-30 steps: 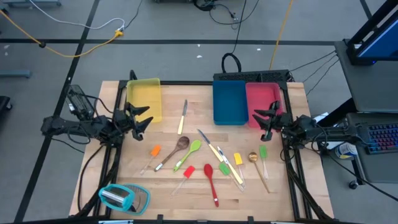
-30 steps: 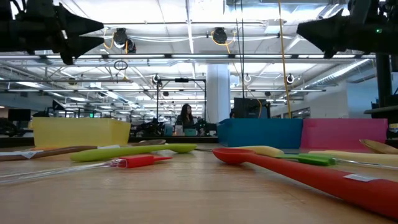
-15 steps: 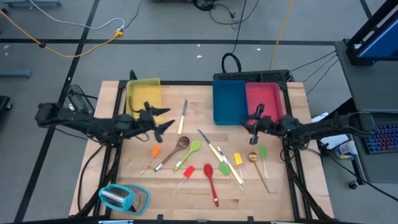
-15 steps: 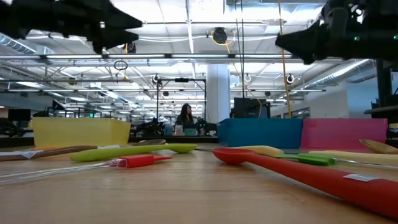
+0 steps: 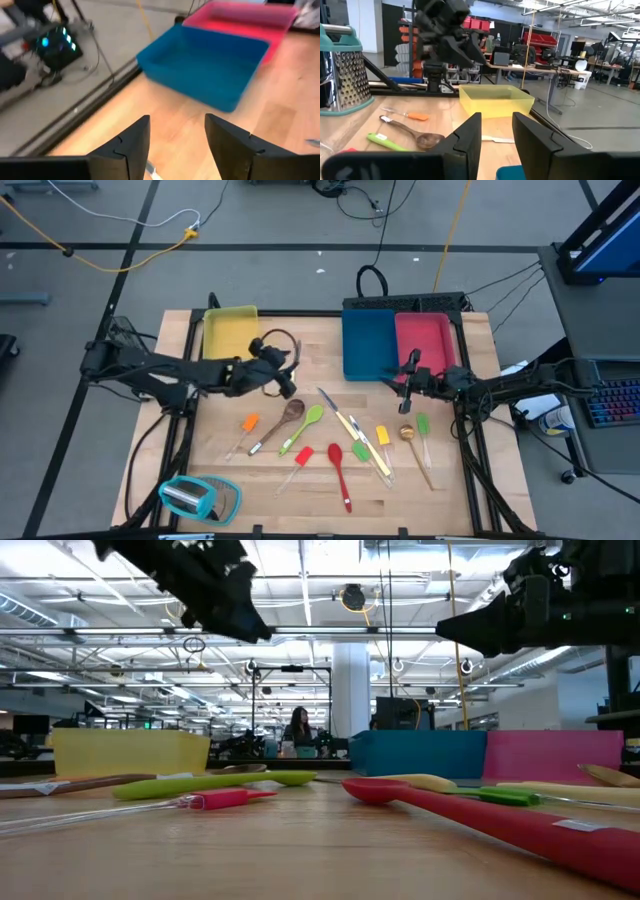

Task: Pick & Place Kitchen Items
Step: Put the yellow knife into the yellow bin

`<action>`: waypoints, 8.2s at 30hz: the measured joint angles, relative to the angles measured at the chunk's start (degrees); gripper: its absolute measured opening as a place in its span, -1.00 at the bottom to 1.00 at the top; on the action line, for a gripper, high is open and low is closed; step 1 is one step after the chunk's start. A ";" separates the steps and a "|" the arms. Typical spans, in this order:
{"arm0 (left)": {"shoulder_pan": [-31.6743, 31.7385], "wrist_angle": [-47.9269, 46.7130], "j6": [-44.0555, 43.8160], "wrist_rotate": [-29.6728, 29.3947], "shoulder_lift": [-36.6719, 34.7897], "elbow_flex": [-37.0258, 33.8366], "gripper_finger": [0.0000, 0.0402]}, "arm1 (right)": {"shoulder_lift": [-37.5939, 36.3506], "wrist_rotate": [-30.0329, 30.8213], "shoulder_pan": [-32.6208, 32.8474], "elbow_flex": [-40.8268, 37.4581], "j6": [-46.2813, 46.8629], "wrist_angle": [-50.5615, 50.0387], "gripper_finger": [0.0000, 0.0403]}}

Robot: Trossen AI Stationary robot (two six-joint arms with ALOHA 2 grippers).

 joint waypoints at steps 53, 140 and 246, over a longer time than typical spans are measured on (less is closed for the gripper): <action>6.19 -4.95 -33.68 7.83 28.34 0.04 -0.35 | 0.02 0.04 0.00 0.13 -1.68 -1.12 -0.53; 46.40 -24.36 -27.67 10.65 -4.34 -18.43 -0.57 | 0.83 0.04 -0.01 0.09 -1.60 -1.95 -0.55; 21.58 12.03 -0.83 18.48 -22.68 -18.21 -0.54 | 40.91 -1.62 11.21 37.24 24.78 -44.17 -0.26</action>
